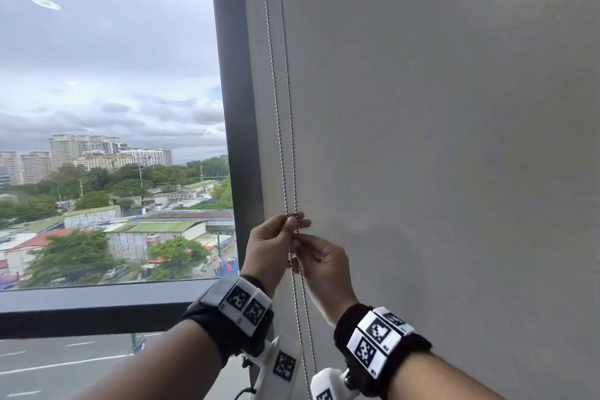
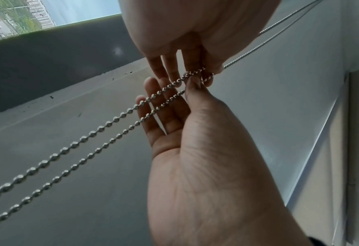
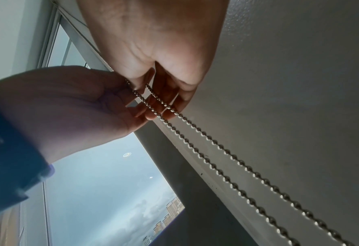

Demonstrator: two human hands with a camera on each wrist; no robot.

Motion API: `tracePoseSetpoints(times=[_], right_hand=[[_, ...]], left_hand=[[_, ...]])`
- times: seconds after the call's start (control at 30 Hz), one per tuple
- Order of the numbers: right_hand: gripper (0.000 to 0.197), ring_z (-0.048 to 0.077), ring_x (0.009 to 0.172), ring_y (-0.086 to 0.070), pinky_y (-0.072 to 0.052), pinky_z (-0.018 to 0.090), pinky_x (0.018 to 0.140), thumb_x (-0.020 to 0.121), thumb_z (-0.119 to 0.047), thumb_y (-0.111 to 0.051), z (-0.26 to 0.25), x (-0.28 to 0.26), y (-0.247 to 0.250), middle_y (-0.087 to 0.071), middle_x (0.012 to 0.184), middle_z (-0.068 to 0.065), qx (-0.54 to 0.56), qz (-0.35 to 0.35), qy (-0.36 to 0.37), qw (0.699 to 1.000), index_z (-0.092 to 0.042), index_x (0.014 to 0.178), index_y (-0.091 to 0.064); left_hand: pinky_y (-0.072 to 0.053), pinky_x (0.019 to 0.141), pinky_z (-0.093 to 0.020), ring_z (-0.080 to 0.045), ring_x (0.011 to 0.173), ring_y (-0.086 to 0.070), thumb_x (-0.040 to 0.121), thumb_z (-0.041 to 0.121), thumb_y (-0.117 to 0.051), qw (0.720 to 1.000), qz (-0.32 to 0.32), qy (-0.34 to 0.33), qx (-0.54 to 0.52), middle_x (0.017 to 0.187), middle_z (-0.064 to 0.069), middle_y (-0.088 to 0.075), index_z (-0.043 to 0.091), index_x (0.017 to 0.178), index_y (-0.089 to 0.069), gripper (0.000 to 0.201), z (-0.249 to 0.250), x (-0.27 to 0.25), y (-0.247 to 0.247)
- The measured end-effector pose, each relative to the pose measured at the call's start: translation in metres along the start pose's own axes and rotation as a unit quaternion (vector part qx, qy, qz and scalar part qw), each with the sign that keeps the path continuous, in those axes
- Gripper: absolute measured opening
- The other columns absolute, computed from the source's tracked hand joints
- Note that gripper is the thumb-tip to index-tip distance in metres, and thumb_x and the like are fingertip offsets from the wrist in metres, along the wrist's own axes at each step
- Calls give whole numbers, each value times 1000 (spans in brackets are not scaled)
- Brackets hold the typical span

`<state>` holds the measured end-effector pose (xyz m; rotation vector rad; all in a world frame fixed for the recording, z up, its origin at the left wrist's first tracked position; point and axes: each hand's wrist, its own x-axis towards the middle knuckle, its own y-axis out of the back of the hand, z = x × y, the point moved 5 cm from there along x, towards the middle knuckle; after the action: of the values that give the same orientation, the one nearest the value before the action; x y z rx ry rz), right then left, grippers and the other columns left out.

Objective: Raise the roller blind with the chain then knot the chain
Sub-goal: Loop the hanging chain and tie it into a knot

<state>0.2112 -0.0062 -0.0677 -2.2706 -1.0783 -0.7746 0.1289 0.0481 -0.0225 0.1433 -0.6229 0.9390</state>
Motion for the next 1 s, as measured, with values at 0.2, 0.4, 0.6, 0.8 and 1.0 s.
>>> tracePoseSetpoints(times=[0.2, 0.4, 0.6, 0.8, 1.0], right_hand=[[12, 17, 62, -62, -52, 29, 56, 94, -7, -61, -8, -14, -2, -72, 79, 10, 44, -38, -36, 998, -4, 99, -71], [12, 22, 49, -49, -43, 33, 49, 95, -19, -61, -12, -33, 1, -65, 63, 3, -6, -68, -42, 997, -16, 100, -50], [13, 12, 46, -40, -35, 27, 49, 97, -24, -57, 2, -44, 11, -51, 60, 3, -58, -111, -112, 986, -11, 95, -61], [47, 12, 45, -25, -24, 29, 49, 79, -56, -69, 4, -51, 31, -32, 50, -5, -132, -152, -166, 965, -22, 58, -44], [56, 15, 38, -25, -27, 23, 43, 70, -43, -83, -38, -34, 39, -29, 45, -1, -160, -134, -225, 952, -21, 56, -34]], left_hand=[[-38, 34, -19, -13, 42, -56, 92, 9, -51, 1000, 2, 26, -16, 74, -8, -63, 8, 97, -68, 18, 8, -12, -2], [-36, 37, -21, -21, 61, -53, 91, 11, -54, 1000, 8, 26, -2, 63, -1, -55, -1, 96, -68, 19, 14, -23, -1], [-51, 53, -24, -14, 46, -57, 92, 6, -51, 998, 23, 30, -50, 57, -5, -51, 1, 81, -64, 18, 21, -32, 9], [-40, 41, -20, -11, 39, -44, 94, 9, -46, 993, 2, 55, -100, 52, -2, -50, 2, 75, -59, 24, 34, -47, 25], [-36, 39, -21, -12, 36, -35, 95, 10, -44, 990, -49, 78, -106, 49, -2, -47, 4, 73, -53, 25, 55, -62, 34]])
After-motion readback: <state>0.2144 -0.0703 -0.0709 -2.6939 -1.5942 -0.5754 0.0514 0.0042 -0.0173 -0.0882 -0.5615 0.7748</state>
